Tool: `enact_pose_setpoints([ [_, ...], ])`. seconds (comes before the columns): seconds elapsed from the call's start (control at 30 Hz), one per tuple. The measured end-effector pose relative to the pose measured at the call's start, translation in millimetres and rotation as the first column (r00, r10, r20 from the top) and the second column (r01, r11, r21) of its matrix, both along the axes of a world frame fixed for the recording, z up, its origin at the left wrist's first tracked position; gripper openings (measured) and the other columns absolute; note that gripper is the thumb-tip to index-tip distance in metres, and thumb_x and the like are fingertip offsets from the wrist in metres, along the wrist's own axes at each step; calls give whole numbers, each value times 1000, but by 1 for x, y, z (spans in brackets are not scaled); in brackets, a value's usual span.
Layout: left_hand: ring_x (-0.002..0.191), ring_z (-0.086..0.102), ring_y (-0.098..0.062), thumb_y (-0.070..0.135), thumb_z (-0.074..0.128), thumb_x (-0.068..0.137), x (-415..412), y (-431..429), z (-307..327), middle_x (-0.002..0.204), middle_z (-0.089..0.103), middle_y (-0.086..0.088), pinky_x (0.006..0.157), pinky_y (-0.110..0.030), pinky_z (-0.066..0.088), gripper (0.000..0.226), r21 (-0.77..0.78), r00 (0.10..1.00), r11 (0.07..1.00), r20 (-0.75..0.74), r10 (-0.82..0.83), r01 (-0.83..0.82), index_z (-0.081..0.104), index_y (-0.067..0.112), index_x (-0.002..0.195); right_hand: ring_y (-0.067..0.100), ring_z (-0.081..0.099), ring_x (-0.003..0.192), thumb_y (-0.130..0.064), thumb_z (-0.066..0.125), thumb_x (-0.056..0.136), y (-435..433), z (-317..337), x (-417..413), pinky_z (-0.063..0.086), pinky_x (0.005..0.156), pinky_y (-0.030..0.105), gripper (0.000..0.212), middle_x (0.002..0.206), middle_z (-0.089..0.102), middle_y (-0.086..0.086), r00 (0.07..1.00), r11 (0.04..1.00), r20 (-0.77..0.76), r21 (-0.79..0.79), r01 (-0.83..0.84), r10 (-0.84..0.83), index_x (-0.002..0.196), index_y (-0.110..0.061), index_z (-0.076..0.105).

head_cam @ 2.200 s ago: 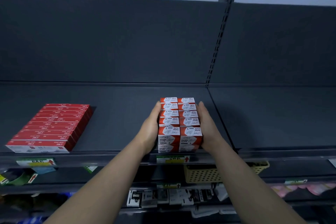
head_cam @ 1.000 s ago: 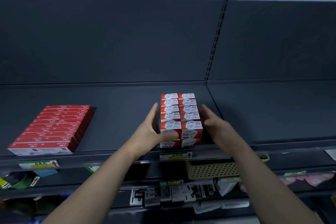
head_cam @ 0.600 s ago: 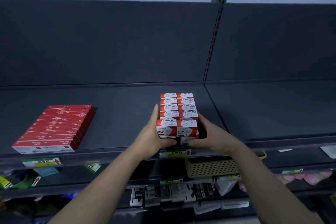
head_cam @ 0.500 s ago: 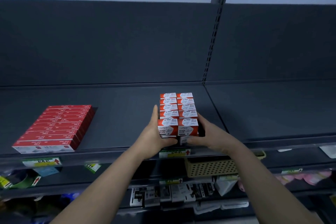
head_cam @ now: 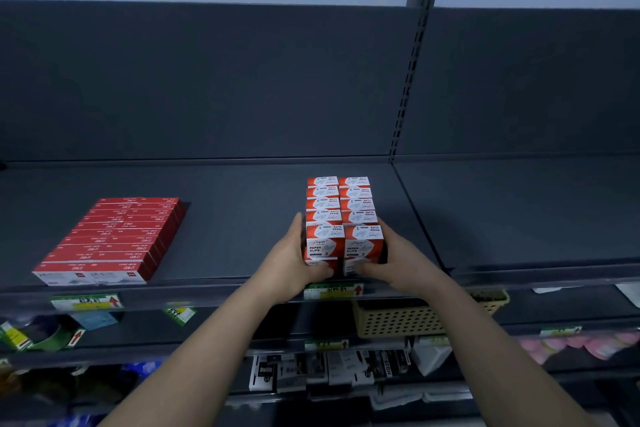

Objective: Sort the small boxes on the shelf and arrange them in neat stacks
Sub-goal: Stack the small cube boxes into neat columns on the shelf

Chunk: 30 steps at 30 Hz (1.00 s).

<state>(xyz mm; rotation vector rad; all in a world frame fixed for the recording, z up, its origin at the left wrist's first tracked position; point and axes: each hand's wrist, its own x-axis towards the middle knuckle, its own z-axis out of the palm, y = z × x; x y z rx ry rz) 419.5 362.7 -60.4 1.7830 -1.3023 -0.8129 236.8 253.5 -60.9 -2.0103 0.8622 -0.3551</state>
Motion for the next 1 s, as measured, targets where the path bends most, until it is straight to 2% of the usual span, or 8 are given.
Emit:
enact_pose_setpoints([
  [0.2,100,58,-5,14,72,80,-8,-4,-1,115,58,13,72,-10,43,69,-10,1000,1000,26,6,-6,30,31,132,-10,54,109,-20,74,80,3,-6,7,44,89,15,81,123,57,-23,1000,1000,26,3,11,-11,140,-40,24],
  [0.33,103,59,-8,13,73,78,-9,-7,-4,117,59,6,84,-25,52,72,-8,997,999,-73,39,-40,26,27,130,-6,55,110,-18,76,78,2,-5,6,47,94,23,84,125,57,-19,1000,1000,29,25,1,-2,138,-41,21],
  [0.4,105,60,-10,8,73,76,-9,-6,-3,115,60,6,91,-36,53,82,1,984,999,-169,51,-52,21,29,137,-4,57,109,-17,78,76,0,-3,2,49,96,27,86,124,58,-17,1000,999,29,45,-11,10,138,-39,23],
  [0.5,105,61,-8,5,68,83,-11,1,1,113,61,12,91,-30,50,97,-8,905,998,-421,58,-68,0,29,149,4,59,113,-23,83,69,-5,0,-4,49,98,40,83,125,60,-14,995,992,100,124,-35,22,134,-37,33],
  [0.63,108,64,-22,34,54,94,-16,-5,4,125,62,-8,95,-44,50,46,-48,717,988,-693,74,-148,36,21,135,14,60,115,-40,79,68,-6,7,-3,45,100,43,74,126,61,-6,958,949,285,304,-82,-8,132,-31,43],
  [0.7,108,65,-22,48,41,98,-21,-10,5,120,66,-4,98,-48,48,42,-32,707,987,-701,90,-157,42,26,133,21,62,113,-40,71,76,-3,10,4,47,96,42,63,125,64,1,922,895,383,429,-119,-61,132,-27,46],
  [0.8,107,65,-21,52,34,98,-23,-14,2,117,68,-1,99,-49,47,41,-27,731,986,-675,102,-163,46,31,132,21,64,109,-48,58,85,3,12,15,49,88,37,53,121,66,2,891,835,416,544,-83,-182,132,-24,48],
  [1.0,106,66,-19,49,32,100,-19,-10,-3,116,68,-1,96,-43,49,41,-31,785,987,-610,107,-158,47,29,131,16,66,106,-51,28,98,7,1,26,48,87,34,48,115,69,-1,855,809,414,587,10,-312,128,-24,54],
])
